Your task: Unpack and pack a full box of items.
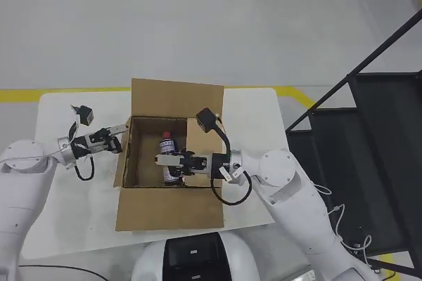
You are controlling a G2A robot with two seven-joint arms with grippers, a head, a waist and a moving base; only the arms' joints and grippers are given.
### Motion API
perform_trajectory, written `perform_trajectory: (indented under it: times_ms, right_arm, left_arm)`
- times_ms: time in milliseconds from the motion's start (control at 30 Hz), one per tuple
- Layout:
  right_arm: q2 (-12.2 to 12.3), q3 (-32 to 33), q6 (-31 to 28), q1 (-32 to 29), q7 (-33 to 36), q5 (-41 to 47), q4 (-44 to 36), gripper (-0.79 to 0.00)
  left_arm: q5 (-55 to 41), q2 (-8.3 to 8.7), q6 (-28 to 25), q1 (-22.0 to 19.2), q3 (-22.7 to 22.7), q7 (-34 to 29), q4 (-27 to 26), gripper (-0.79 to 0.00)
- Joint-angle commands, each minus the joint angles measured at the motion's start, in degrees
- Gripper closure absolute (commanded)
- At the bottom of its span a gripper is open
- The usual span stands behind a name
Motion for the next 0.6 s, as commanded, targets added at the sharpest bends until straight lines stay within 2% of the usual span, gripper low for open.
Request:
perform_trajectory:
  times_ms: [0, 167, 300, 433, 567]
  right_arm:
    - [0.2, 0.2, 0.0, -0.3, 0.3, -0.2, -0.1, -0.785]
    - [0.7, 0.9, 0.0, -1.3, 0.5, -1.0, -1.0, -0.785]
    - [1.3, 2.4, -0.2, -2.3, 0.3, -2.0, -1.5, -0.785]
    - [2.1, 5.5, 0.1, -4.5, 1.2, -2.5, -2.8, -0.785]
    - [3.0, 9.6, 0.0, -8.0, 3.2, -1.5, -4.9, -0.785]
  left_arm:
    - [-1.3, 0.33, -0.5, 0.2, -1.5, -0.5, -1.1, -0.785]
    - [-4.8, 1.34, -2.5, 1.5, -6.3, -0.9, -7.5, -0.785]
    - [-6.2, 1.69, -1.5, 1.8, -7.5, -3.5, -14.6, -0.785]
    - [-5.5, 1.27, 0.3, 0.2, -5.1, -4.7, -19.4, -0.785]
    - [-3.2, 0.1, 1.3, -2.8, 0.3, -4.4, -21.4, -0.785]
